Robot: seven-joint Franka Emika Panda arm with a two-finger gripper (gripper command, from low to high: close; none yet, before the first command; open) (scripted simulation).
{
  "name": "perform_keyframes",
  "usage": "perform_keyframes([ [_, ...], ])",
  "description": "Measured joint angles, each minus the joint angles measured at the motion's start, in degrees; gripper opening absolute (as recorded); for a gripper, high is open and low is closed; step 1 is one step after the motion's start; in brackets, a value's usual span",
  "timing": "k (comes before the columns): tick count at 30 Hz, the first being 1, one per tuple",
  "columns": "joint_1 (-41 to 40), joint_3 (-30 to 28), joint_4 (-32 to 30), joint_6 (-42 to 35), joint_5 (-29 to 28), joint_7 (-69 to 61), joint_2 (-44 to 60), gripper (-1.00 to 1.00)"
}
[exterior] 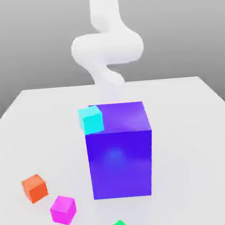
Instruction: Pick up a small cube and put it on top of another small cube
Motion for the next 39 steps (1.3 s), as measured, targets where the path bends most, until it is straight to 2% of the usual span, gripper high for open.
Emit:
perform_keyframes([
  [7,1.5,-6.4,-13.1,-7.4,-3.7,-14.3,6.1,0.00],
  [9,1.5,-7.8,-16.9,-6.5,-4.8,-17.4,9.1,0.00],
  [11,1.5,-9.0,-20.8,-2.3,-5.7,-19.4,13.1,0.00],
  [12,1.5,-9.4,-22.4,0.3,-5.9,-19.9,14.9,-1.00],
  [19,1.3,-9.4,-23.1,0.9,-5.6,-20.6,15.7,-1.00],
  [24,0.9,-8.8,-18.4,-9.0,-5.9,-21.3,10.5,-1.00],
  [39,-11.6,-28.9,-16.6,-13.1,-25.0,-59.2,-0.1,-1.00],
])
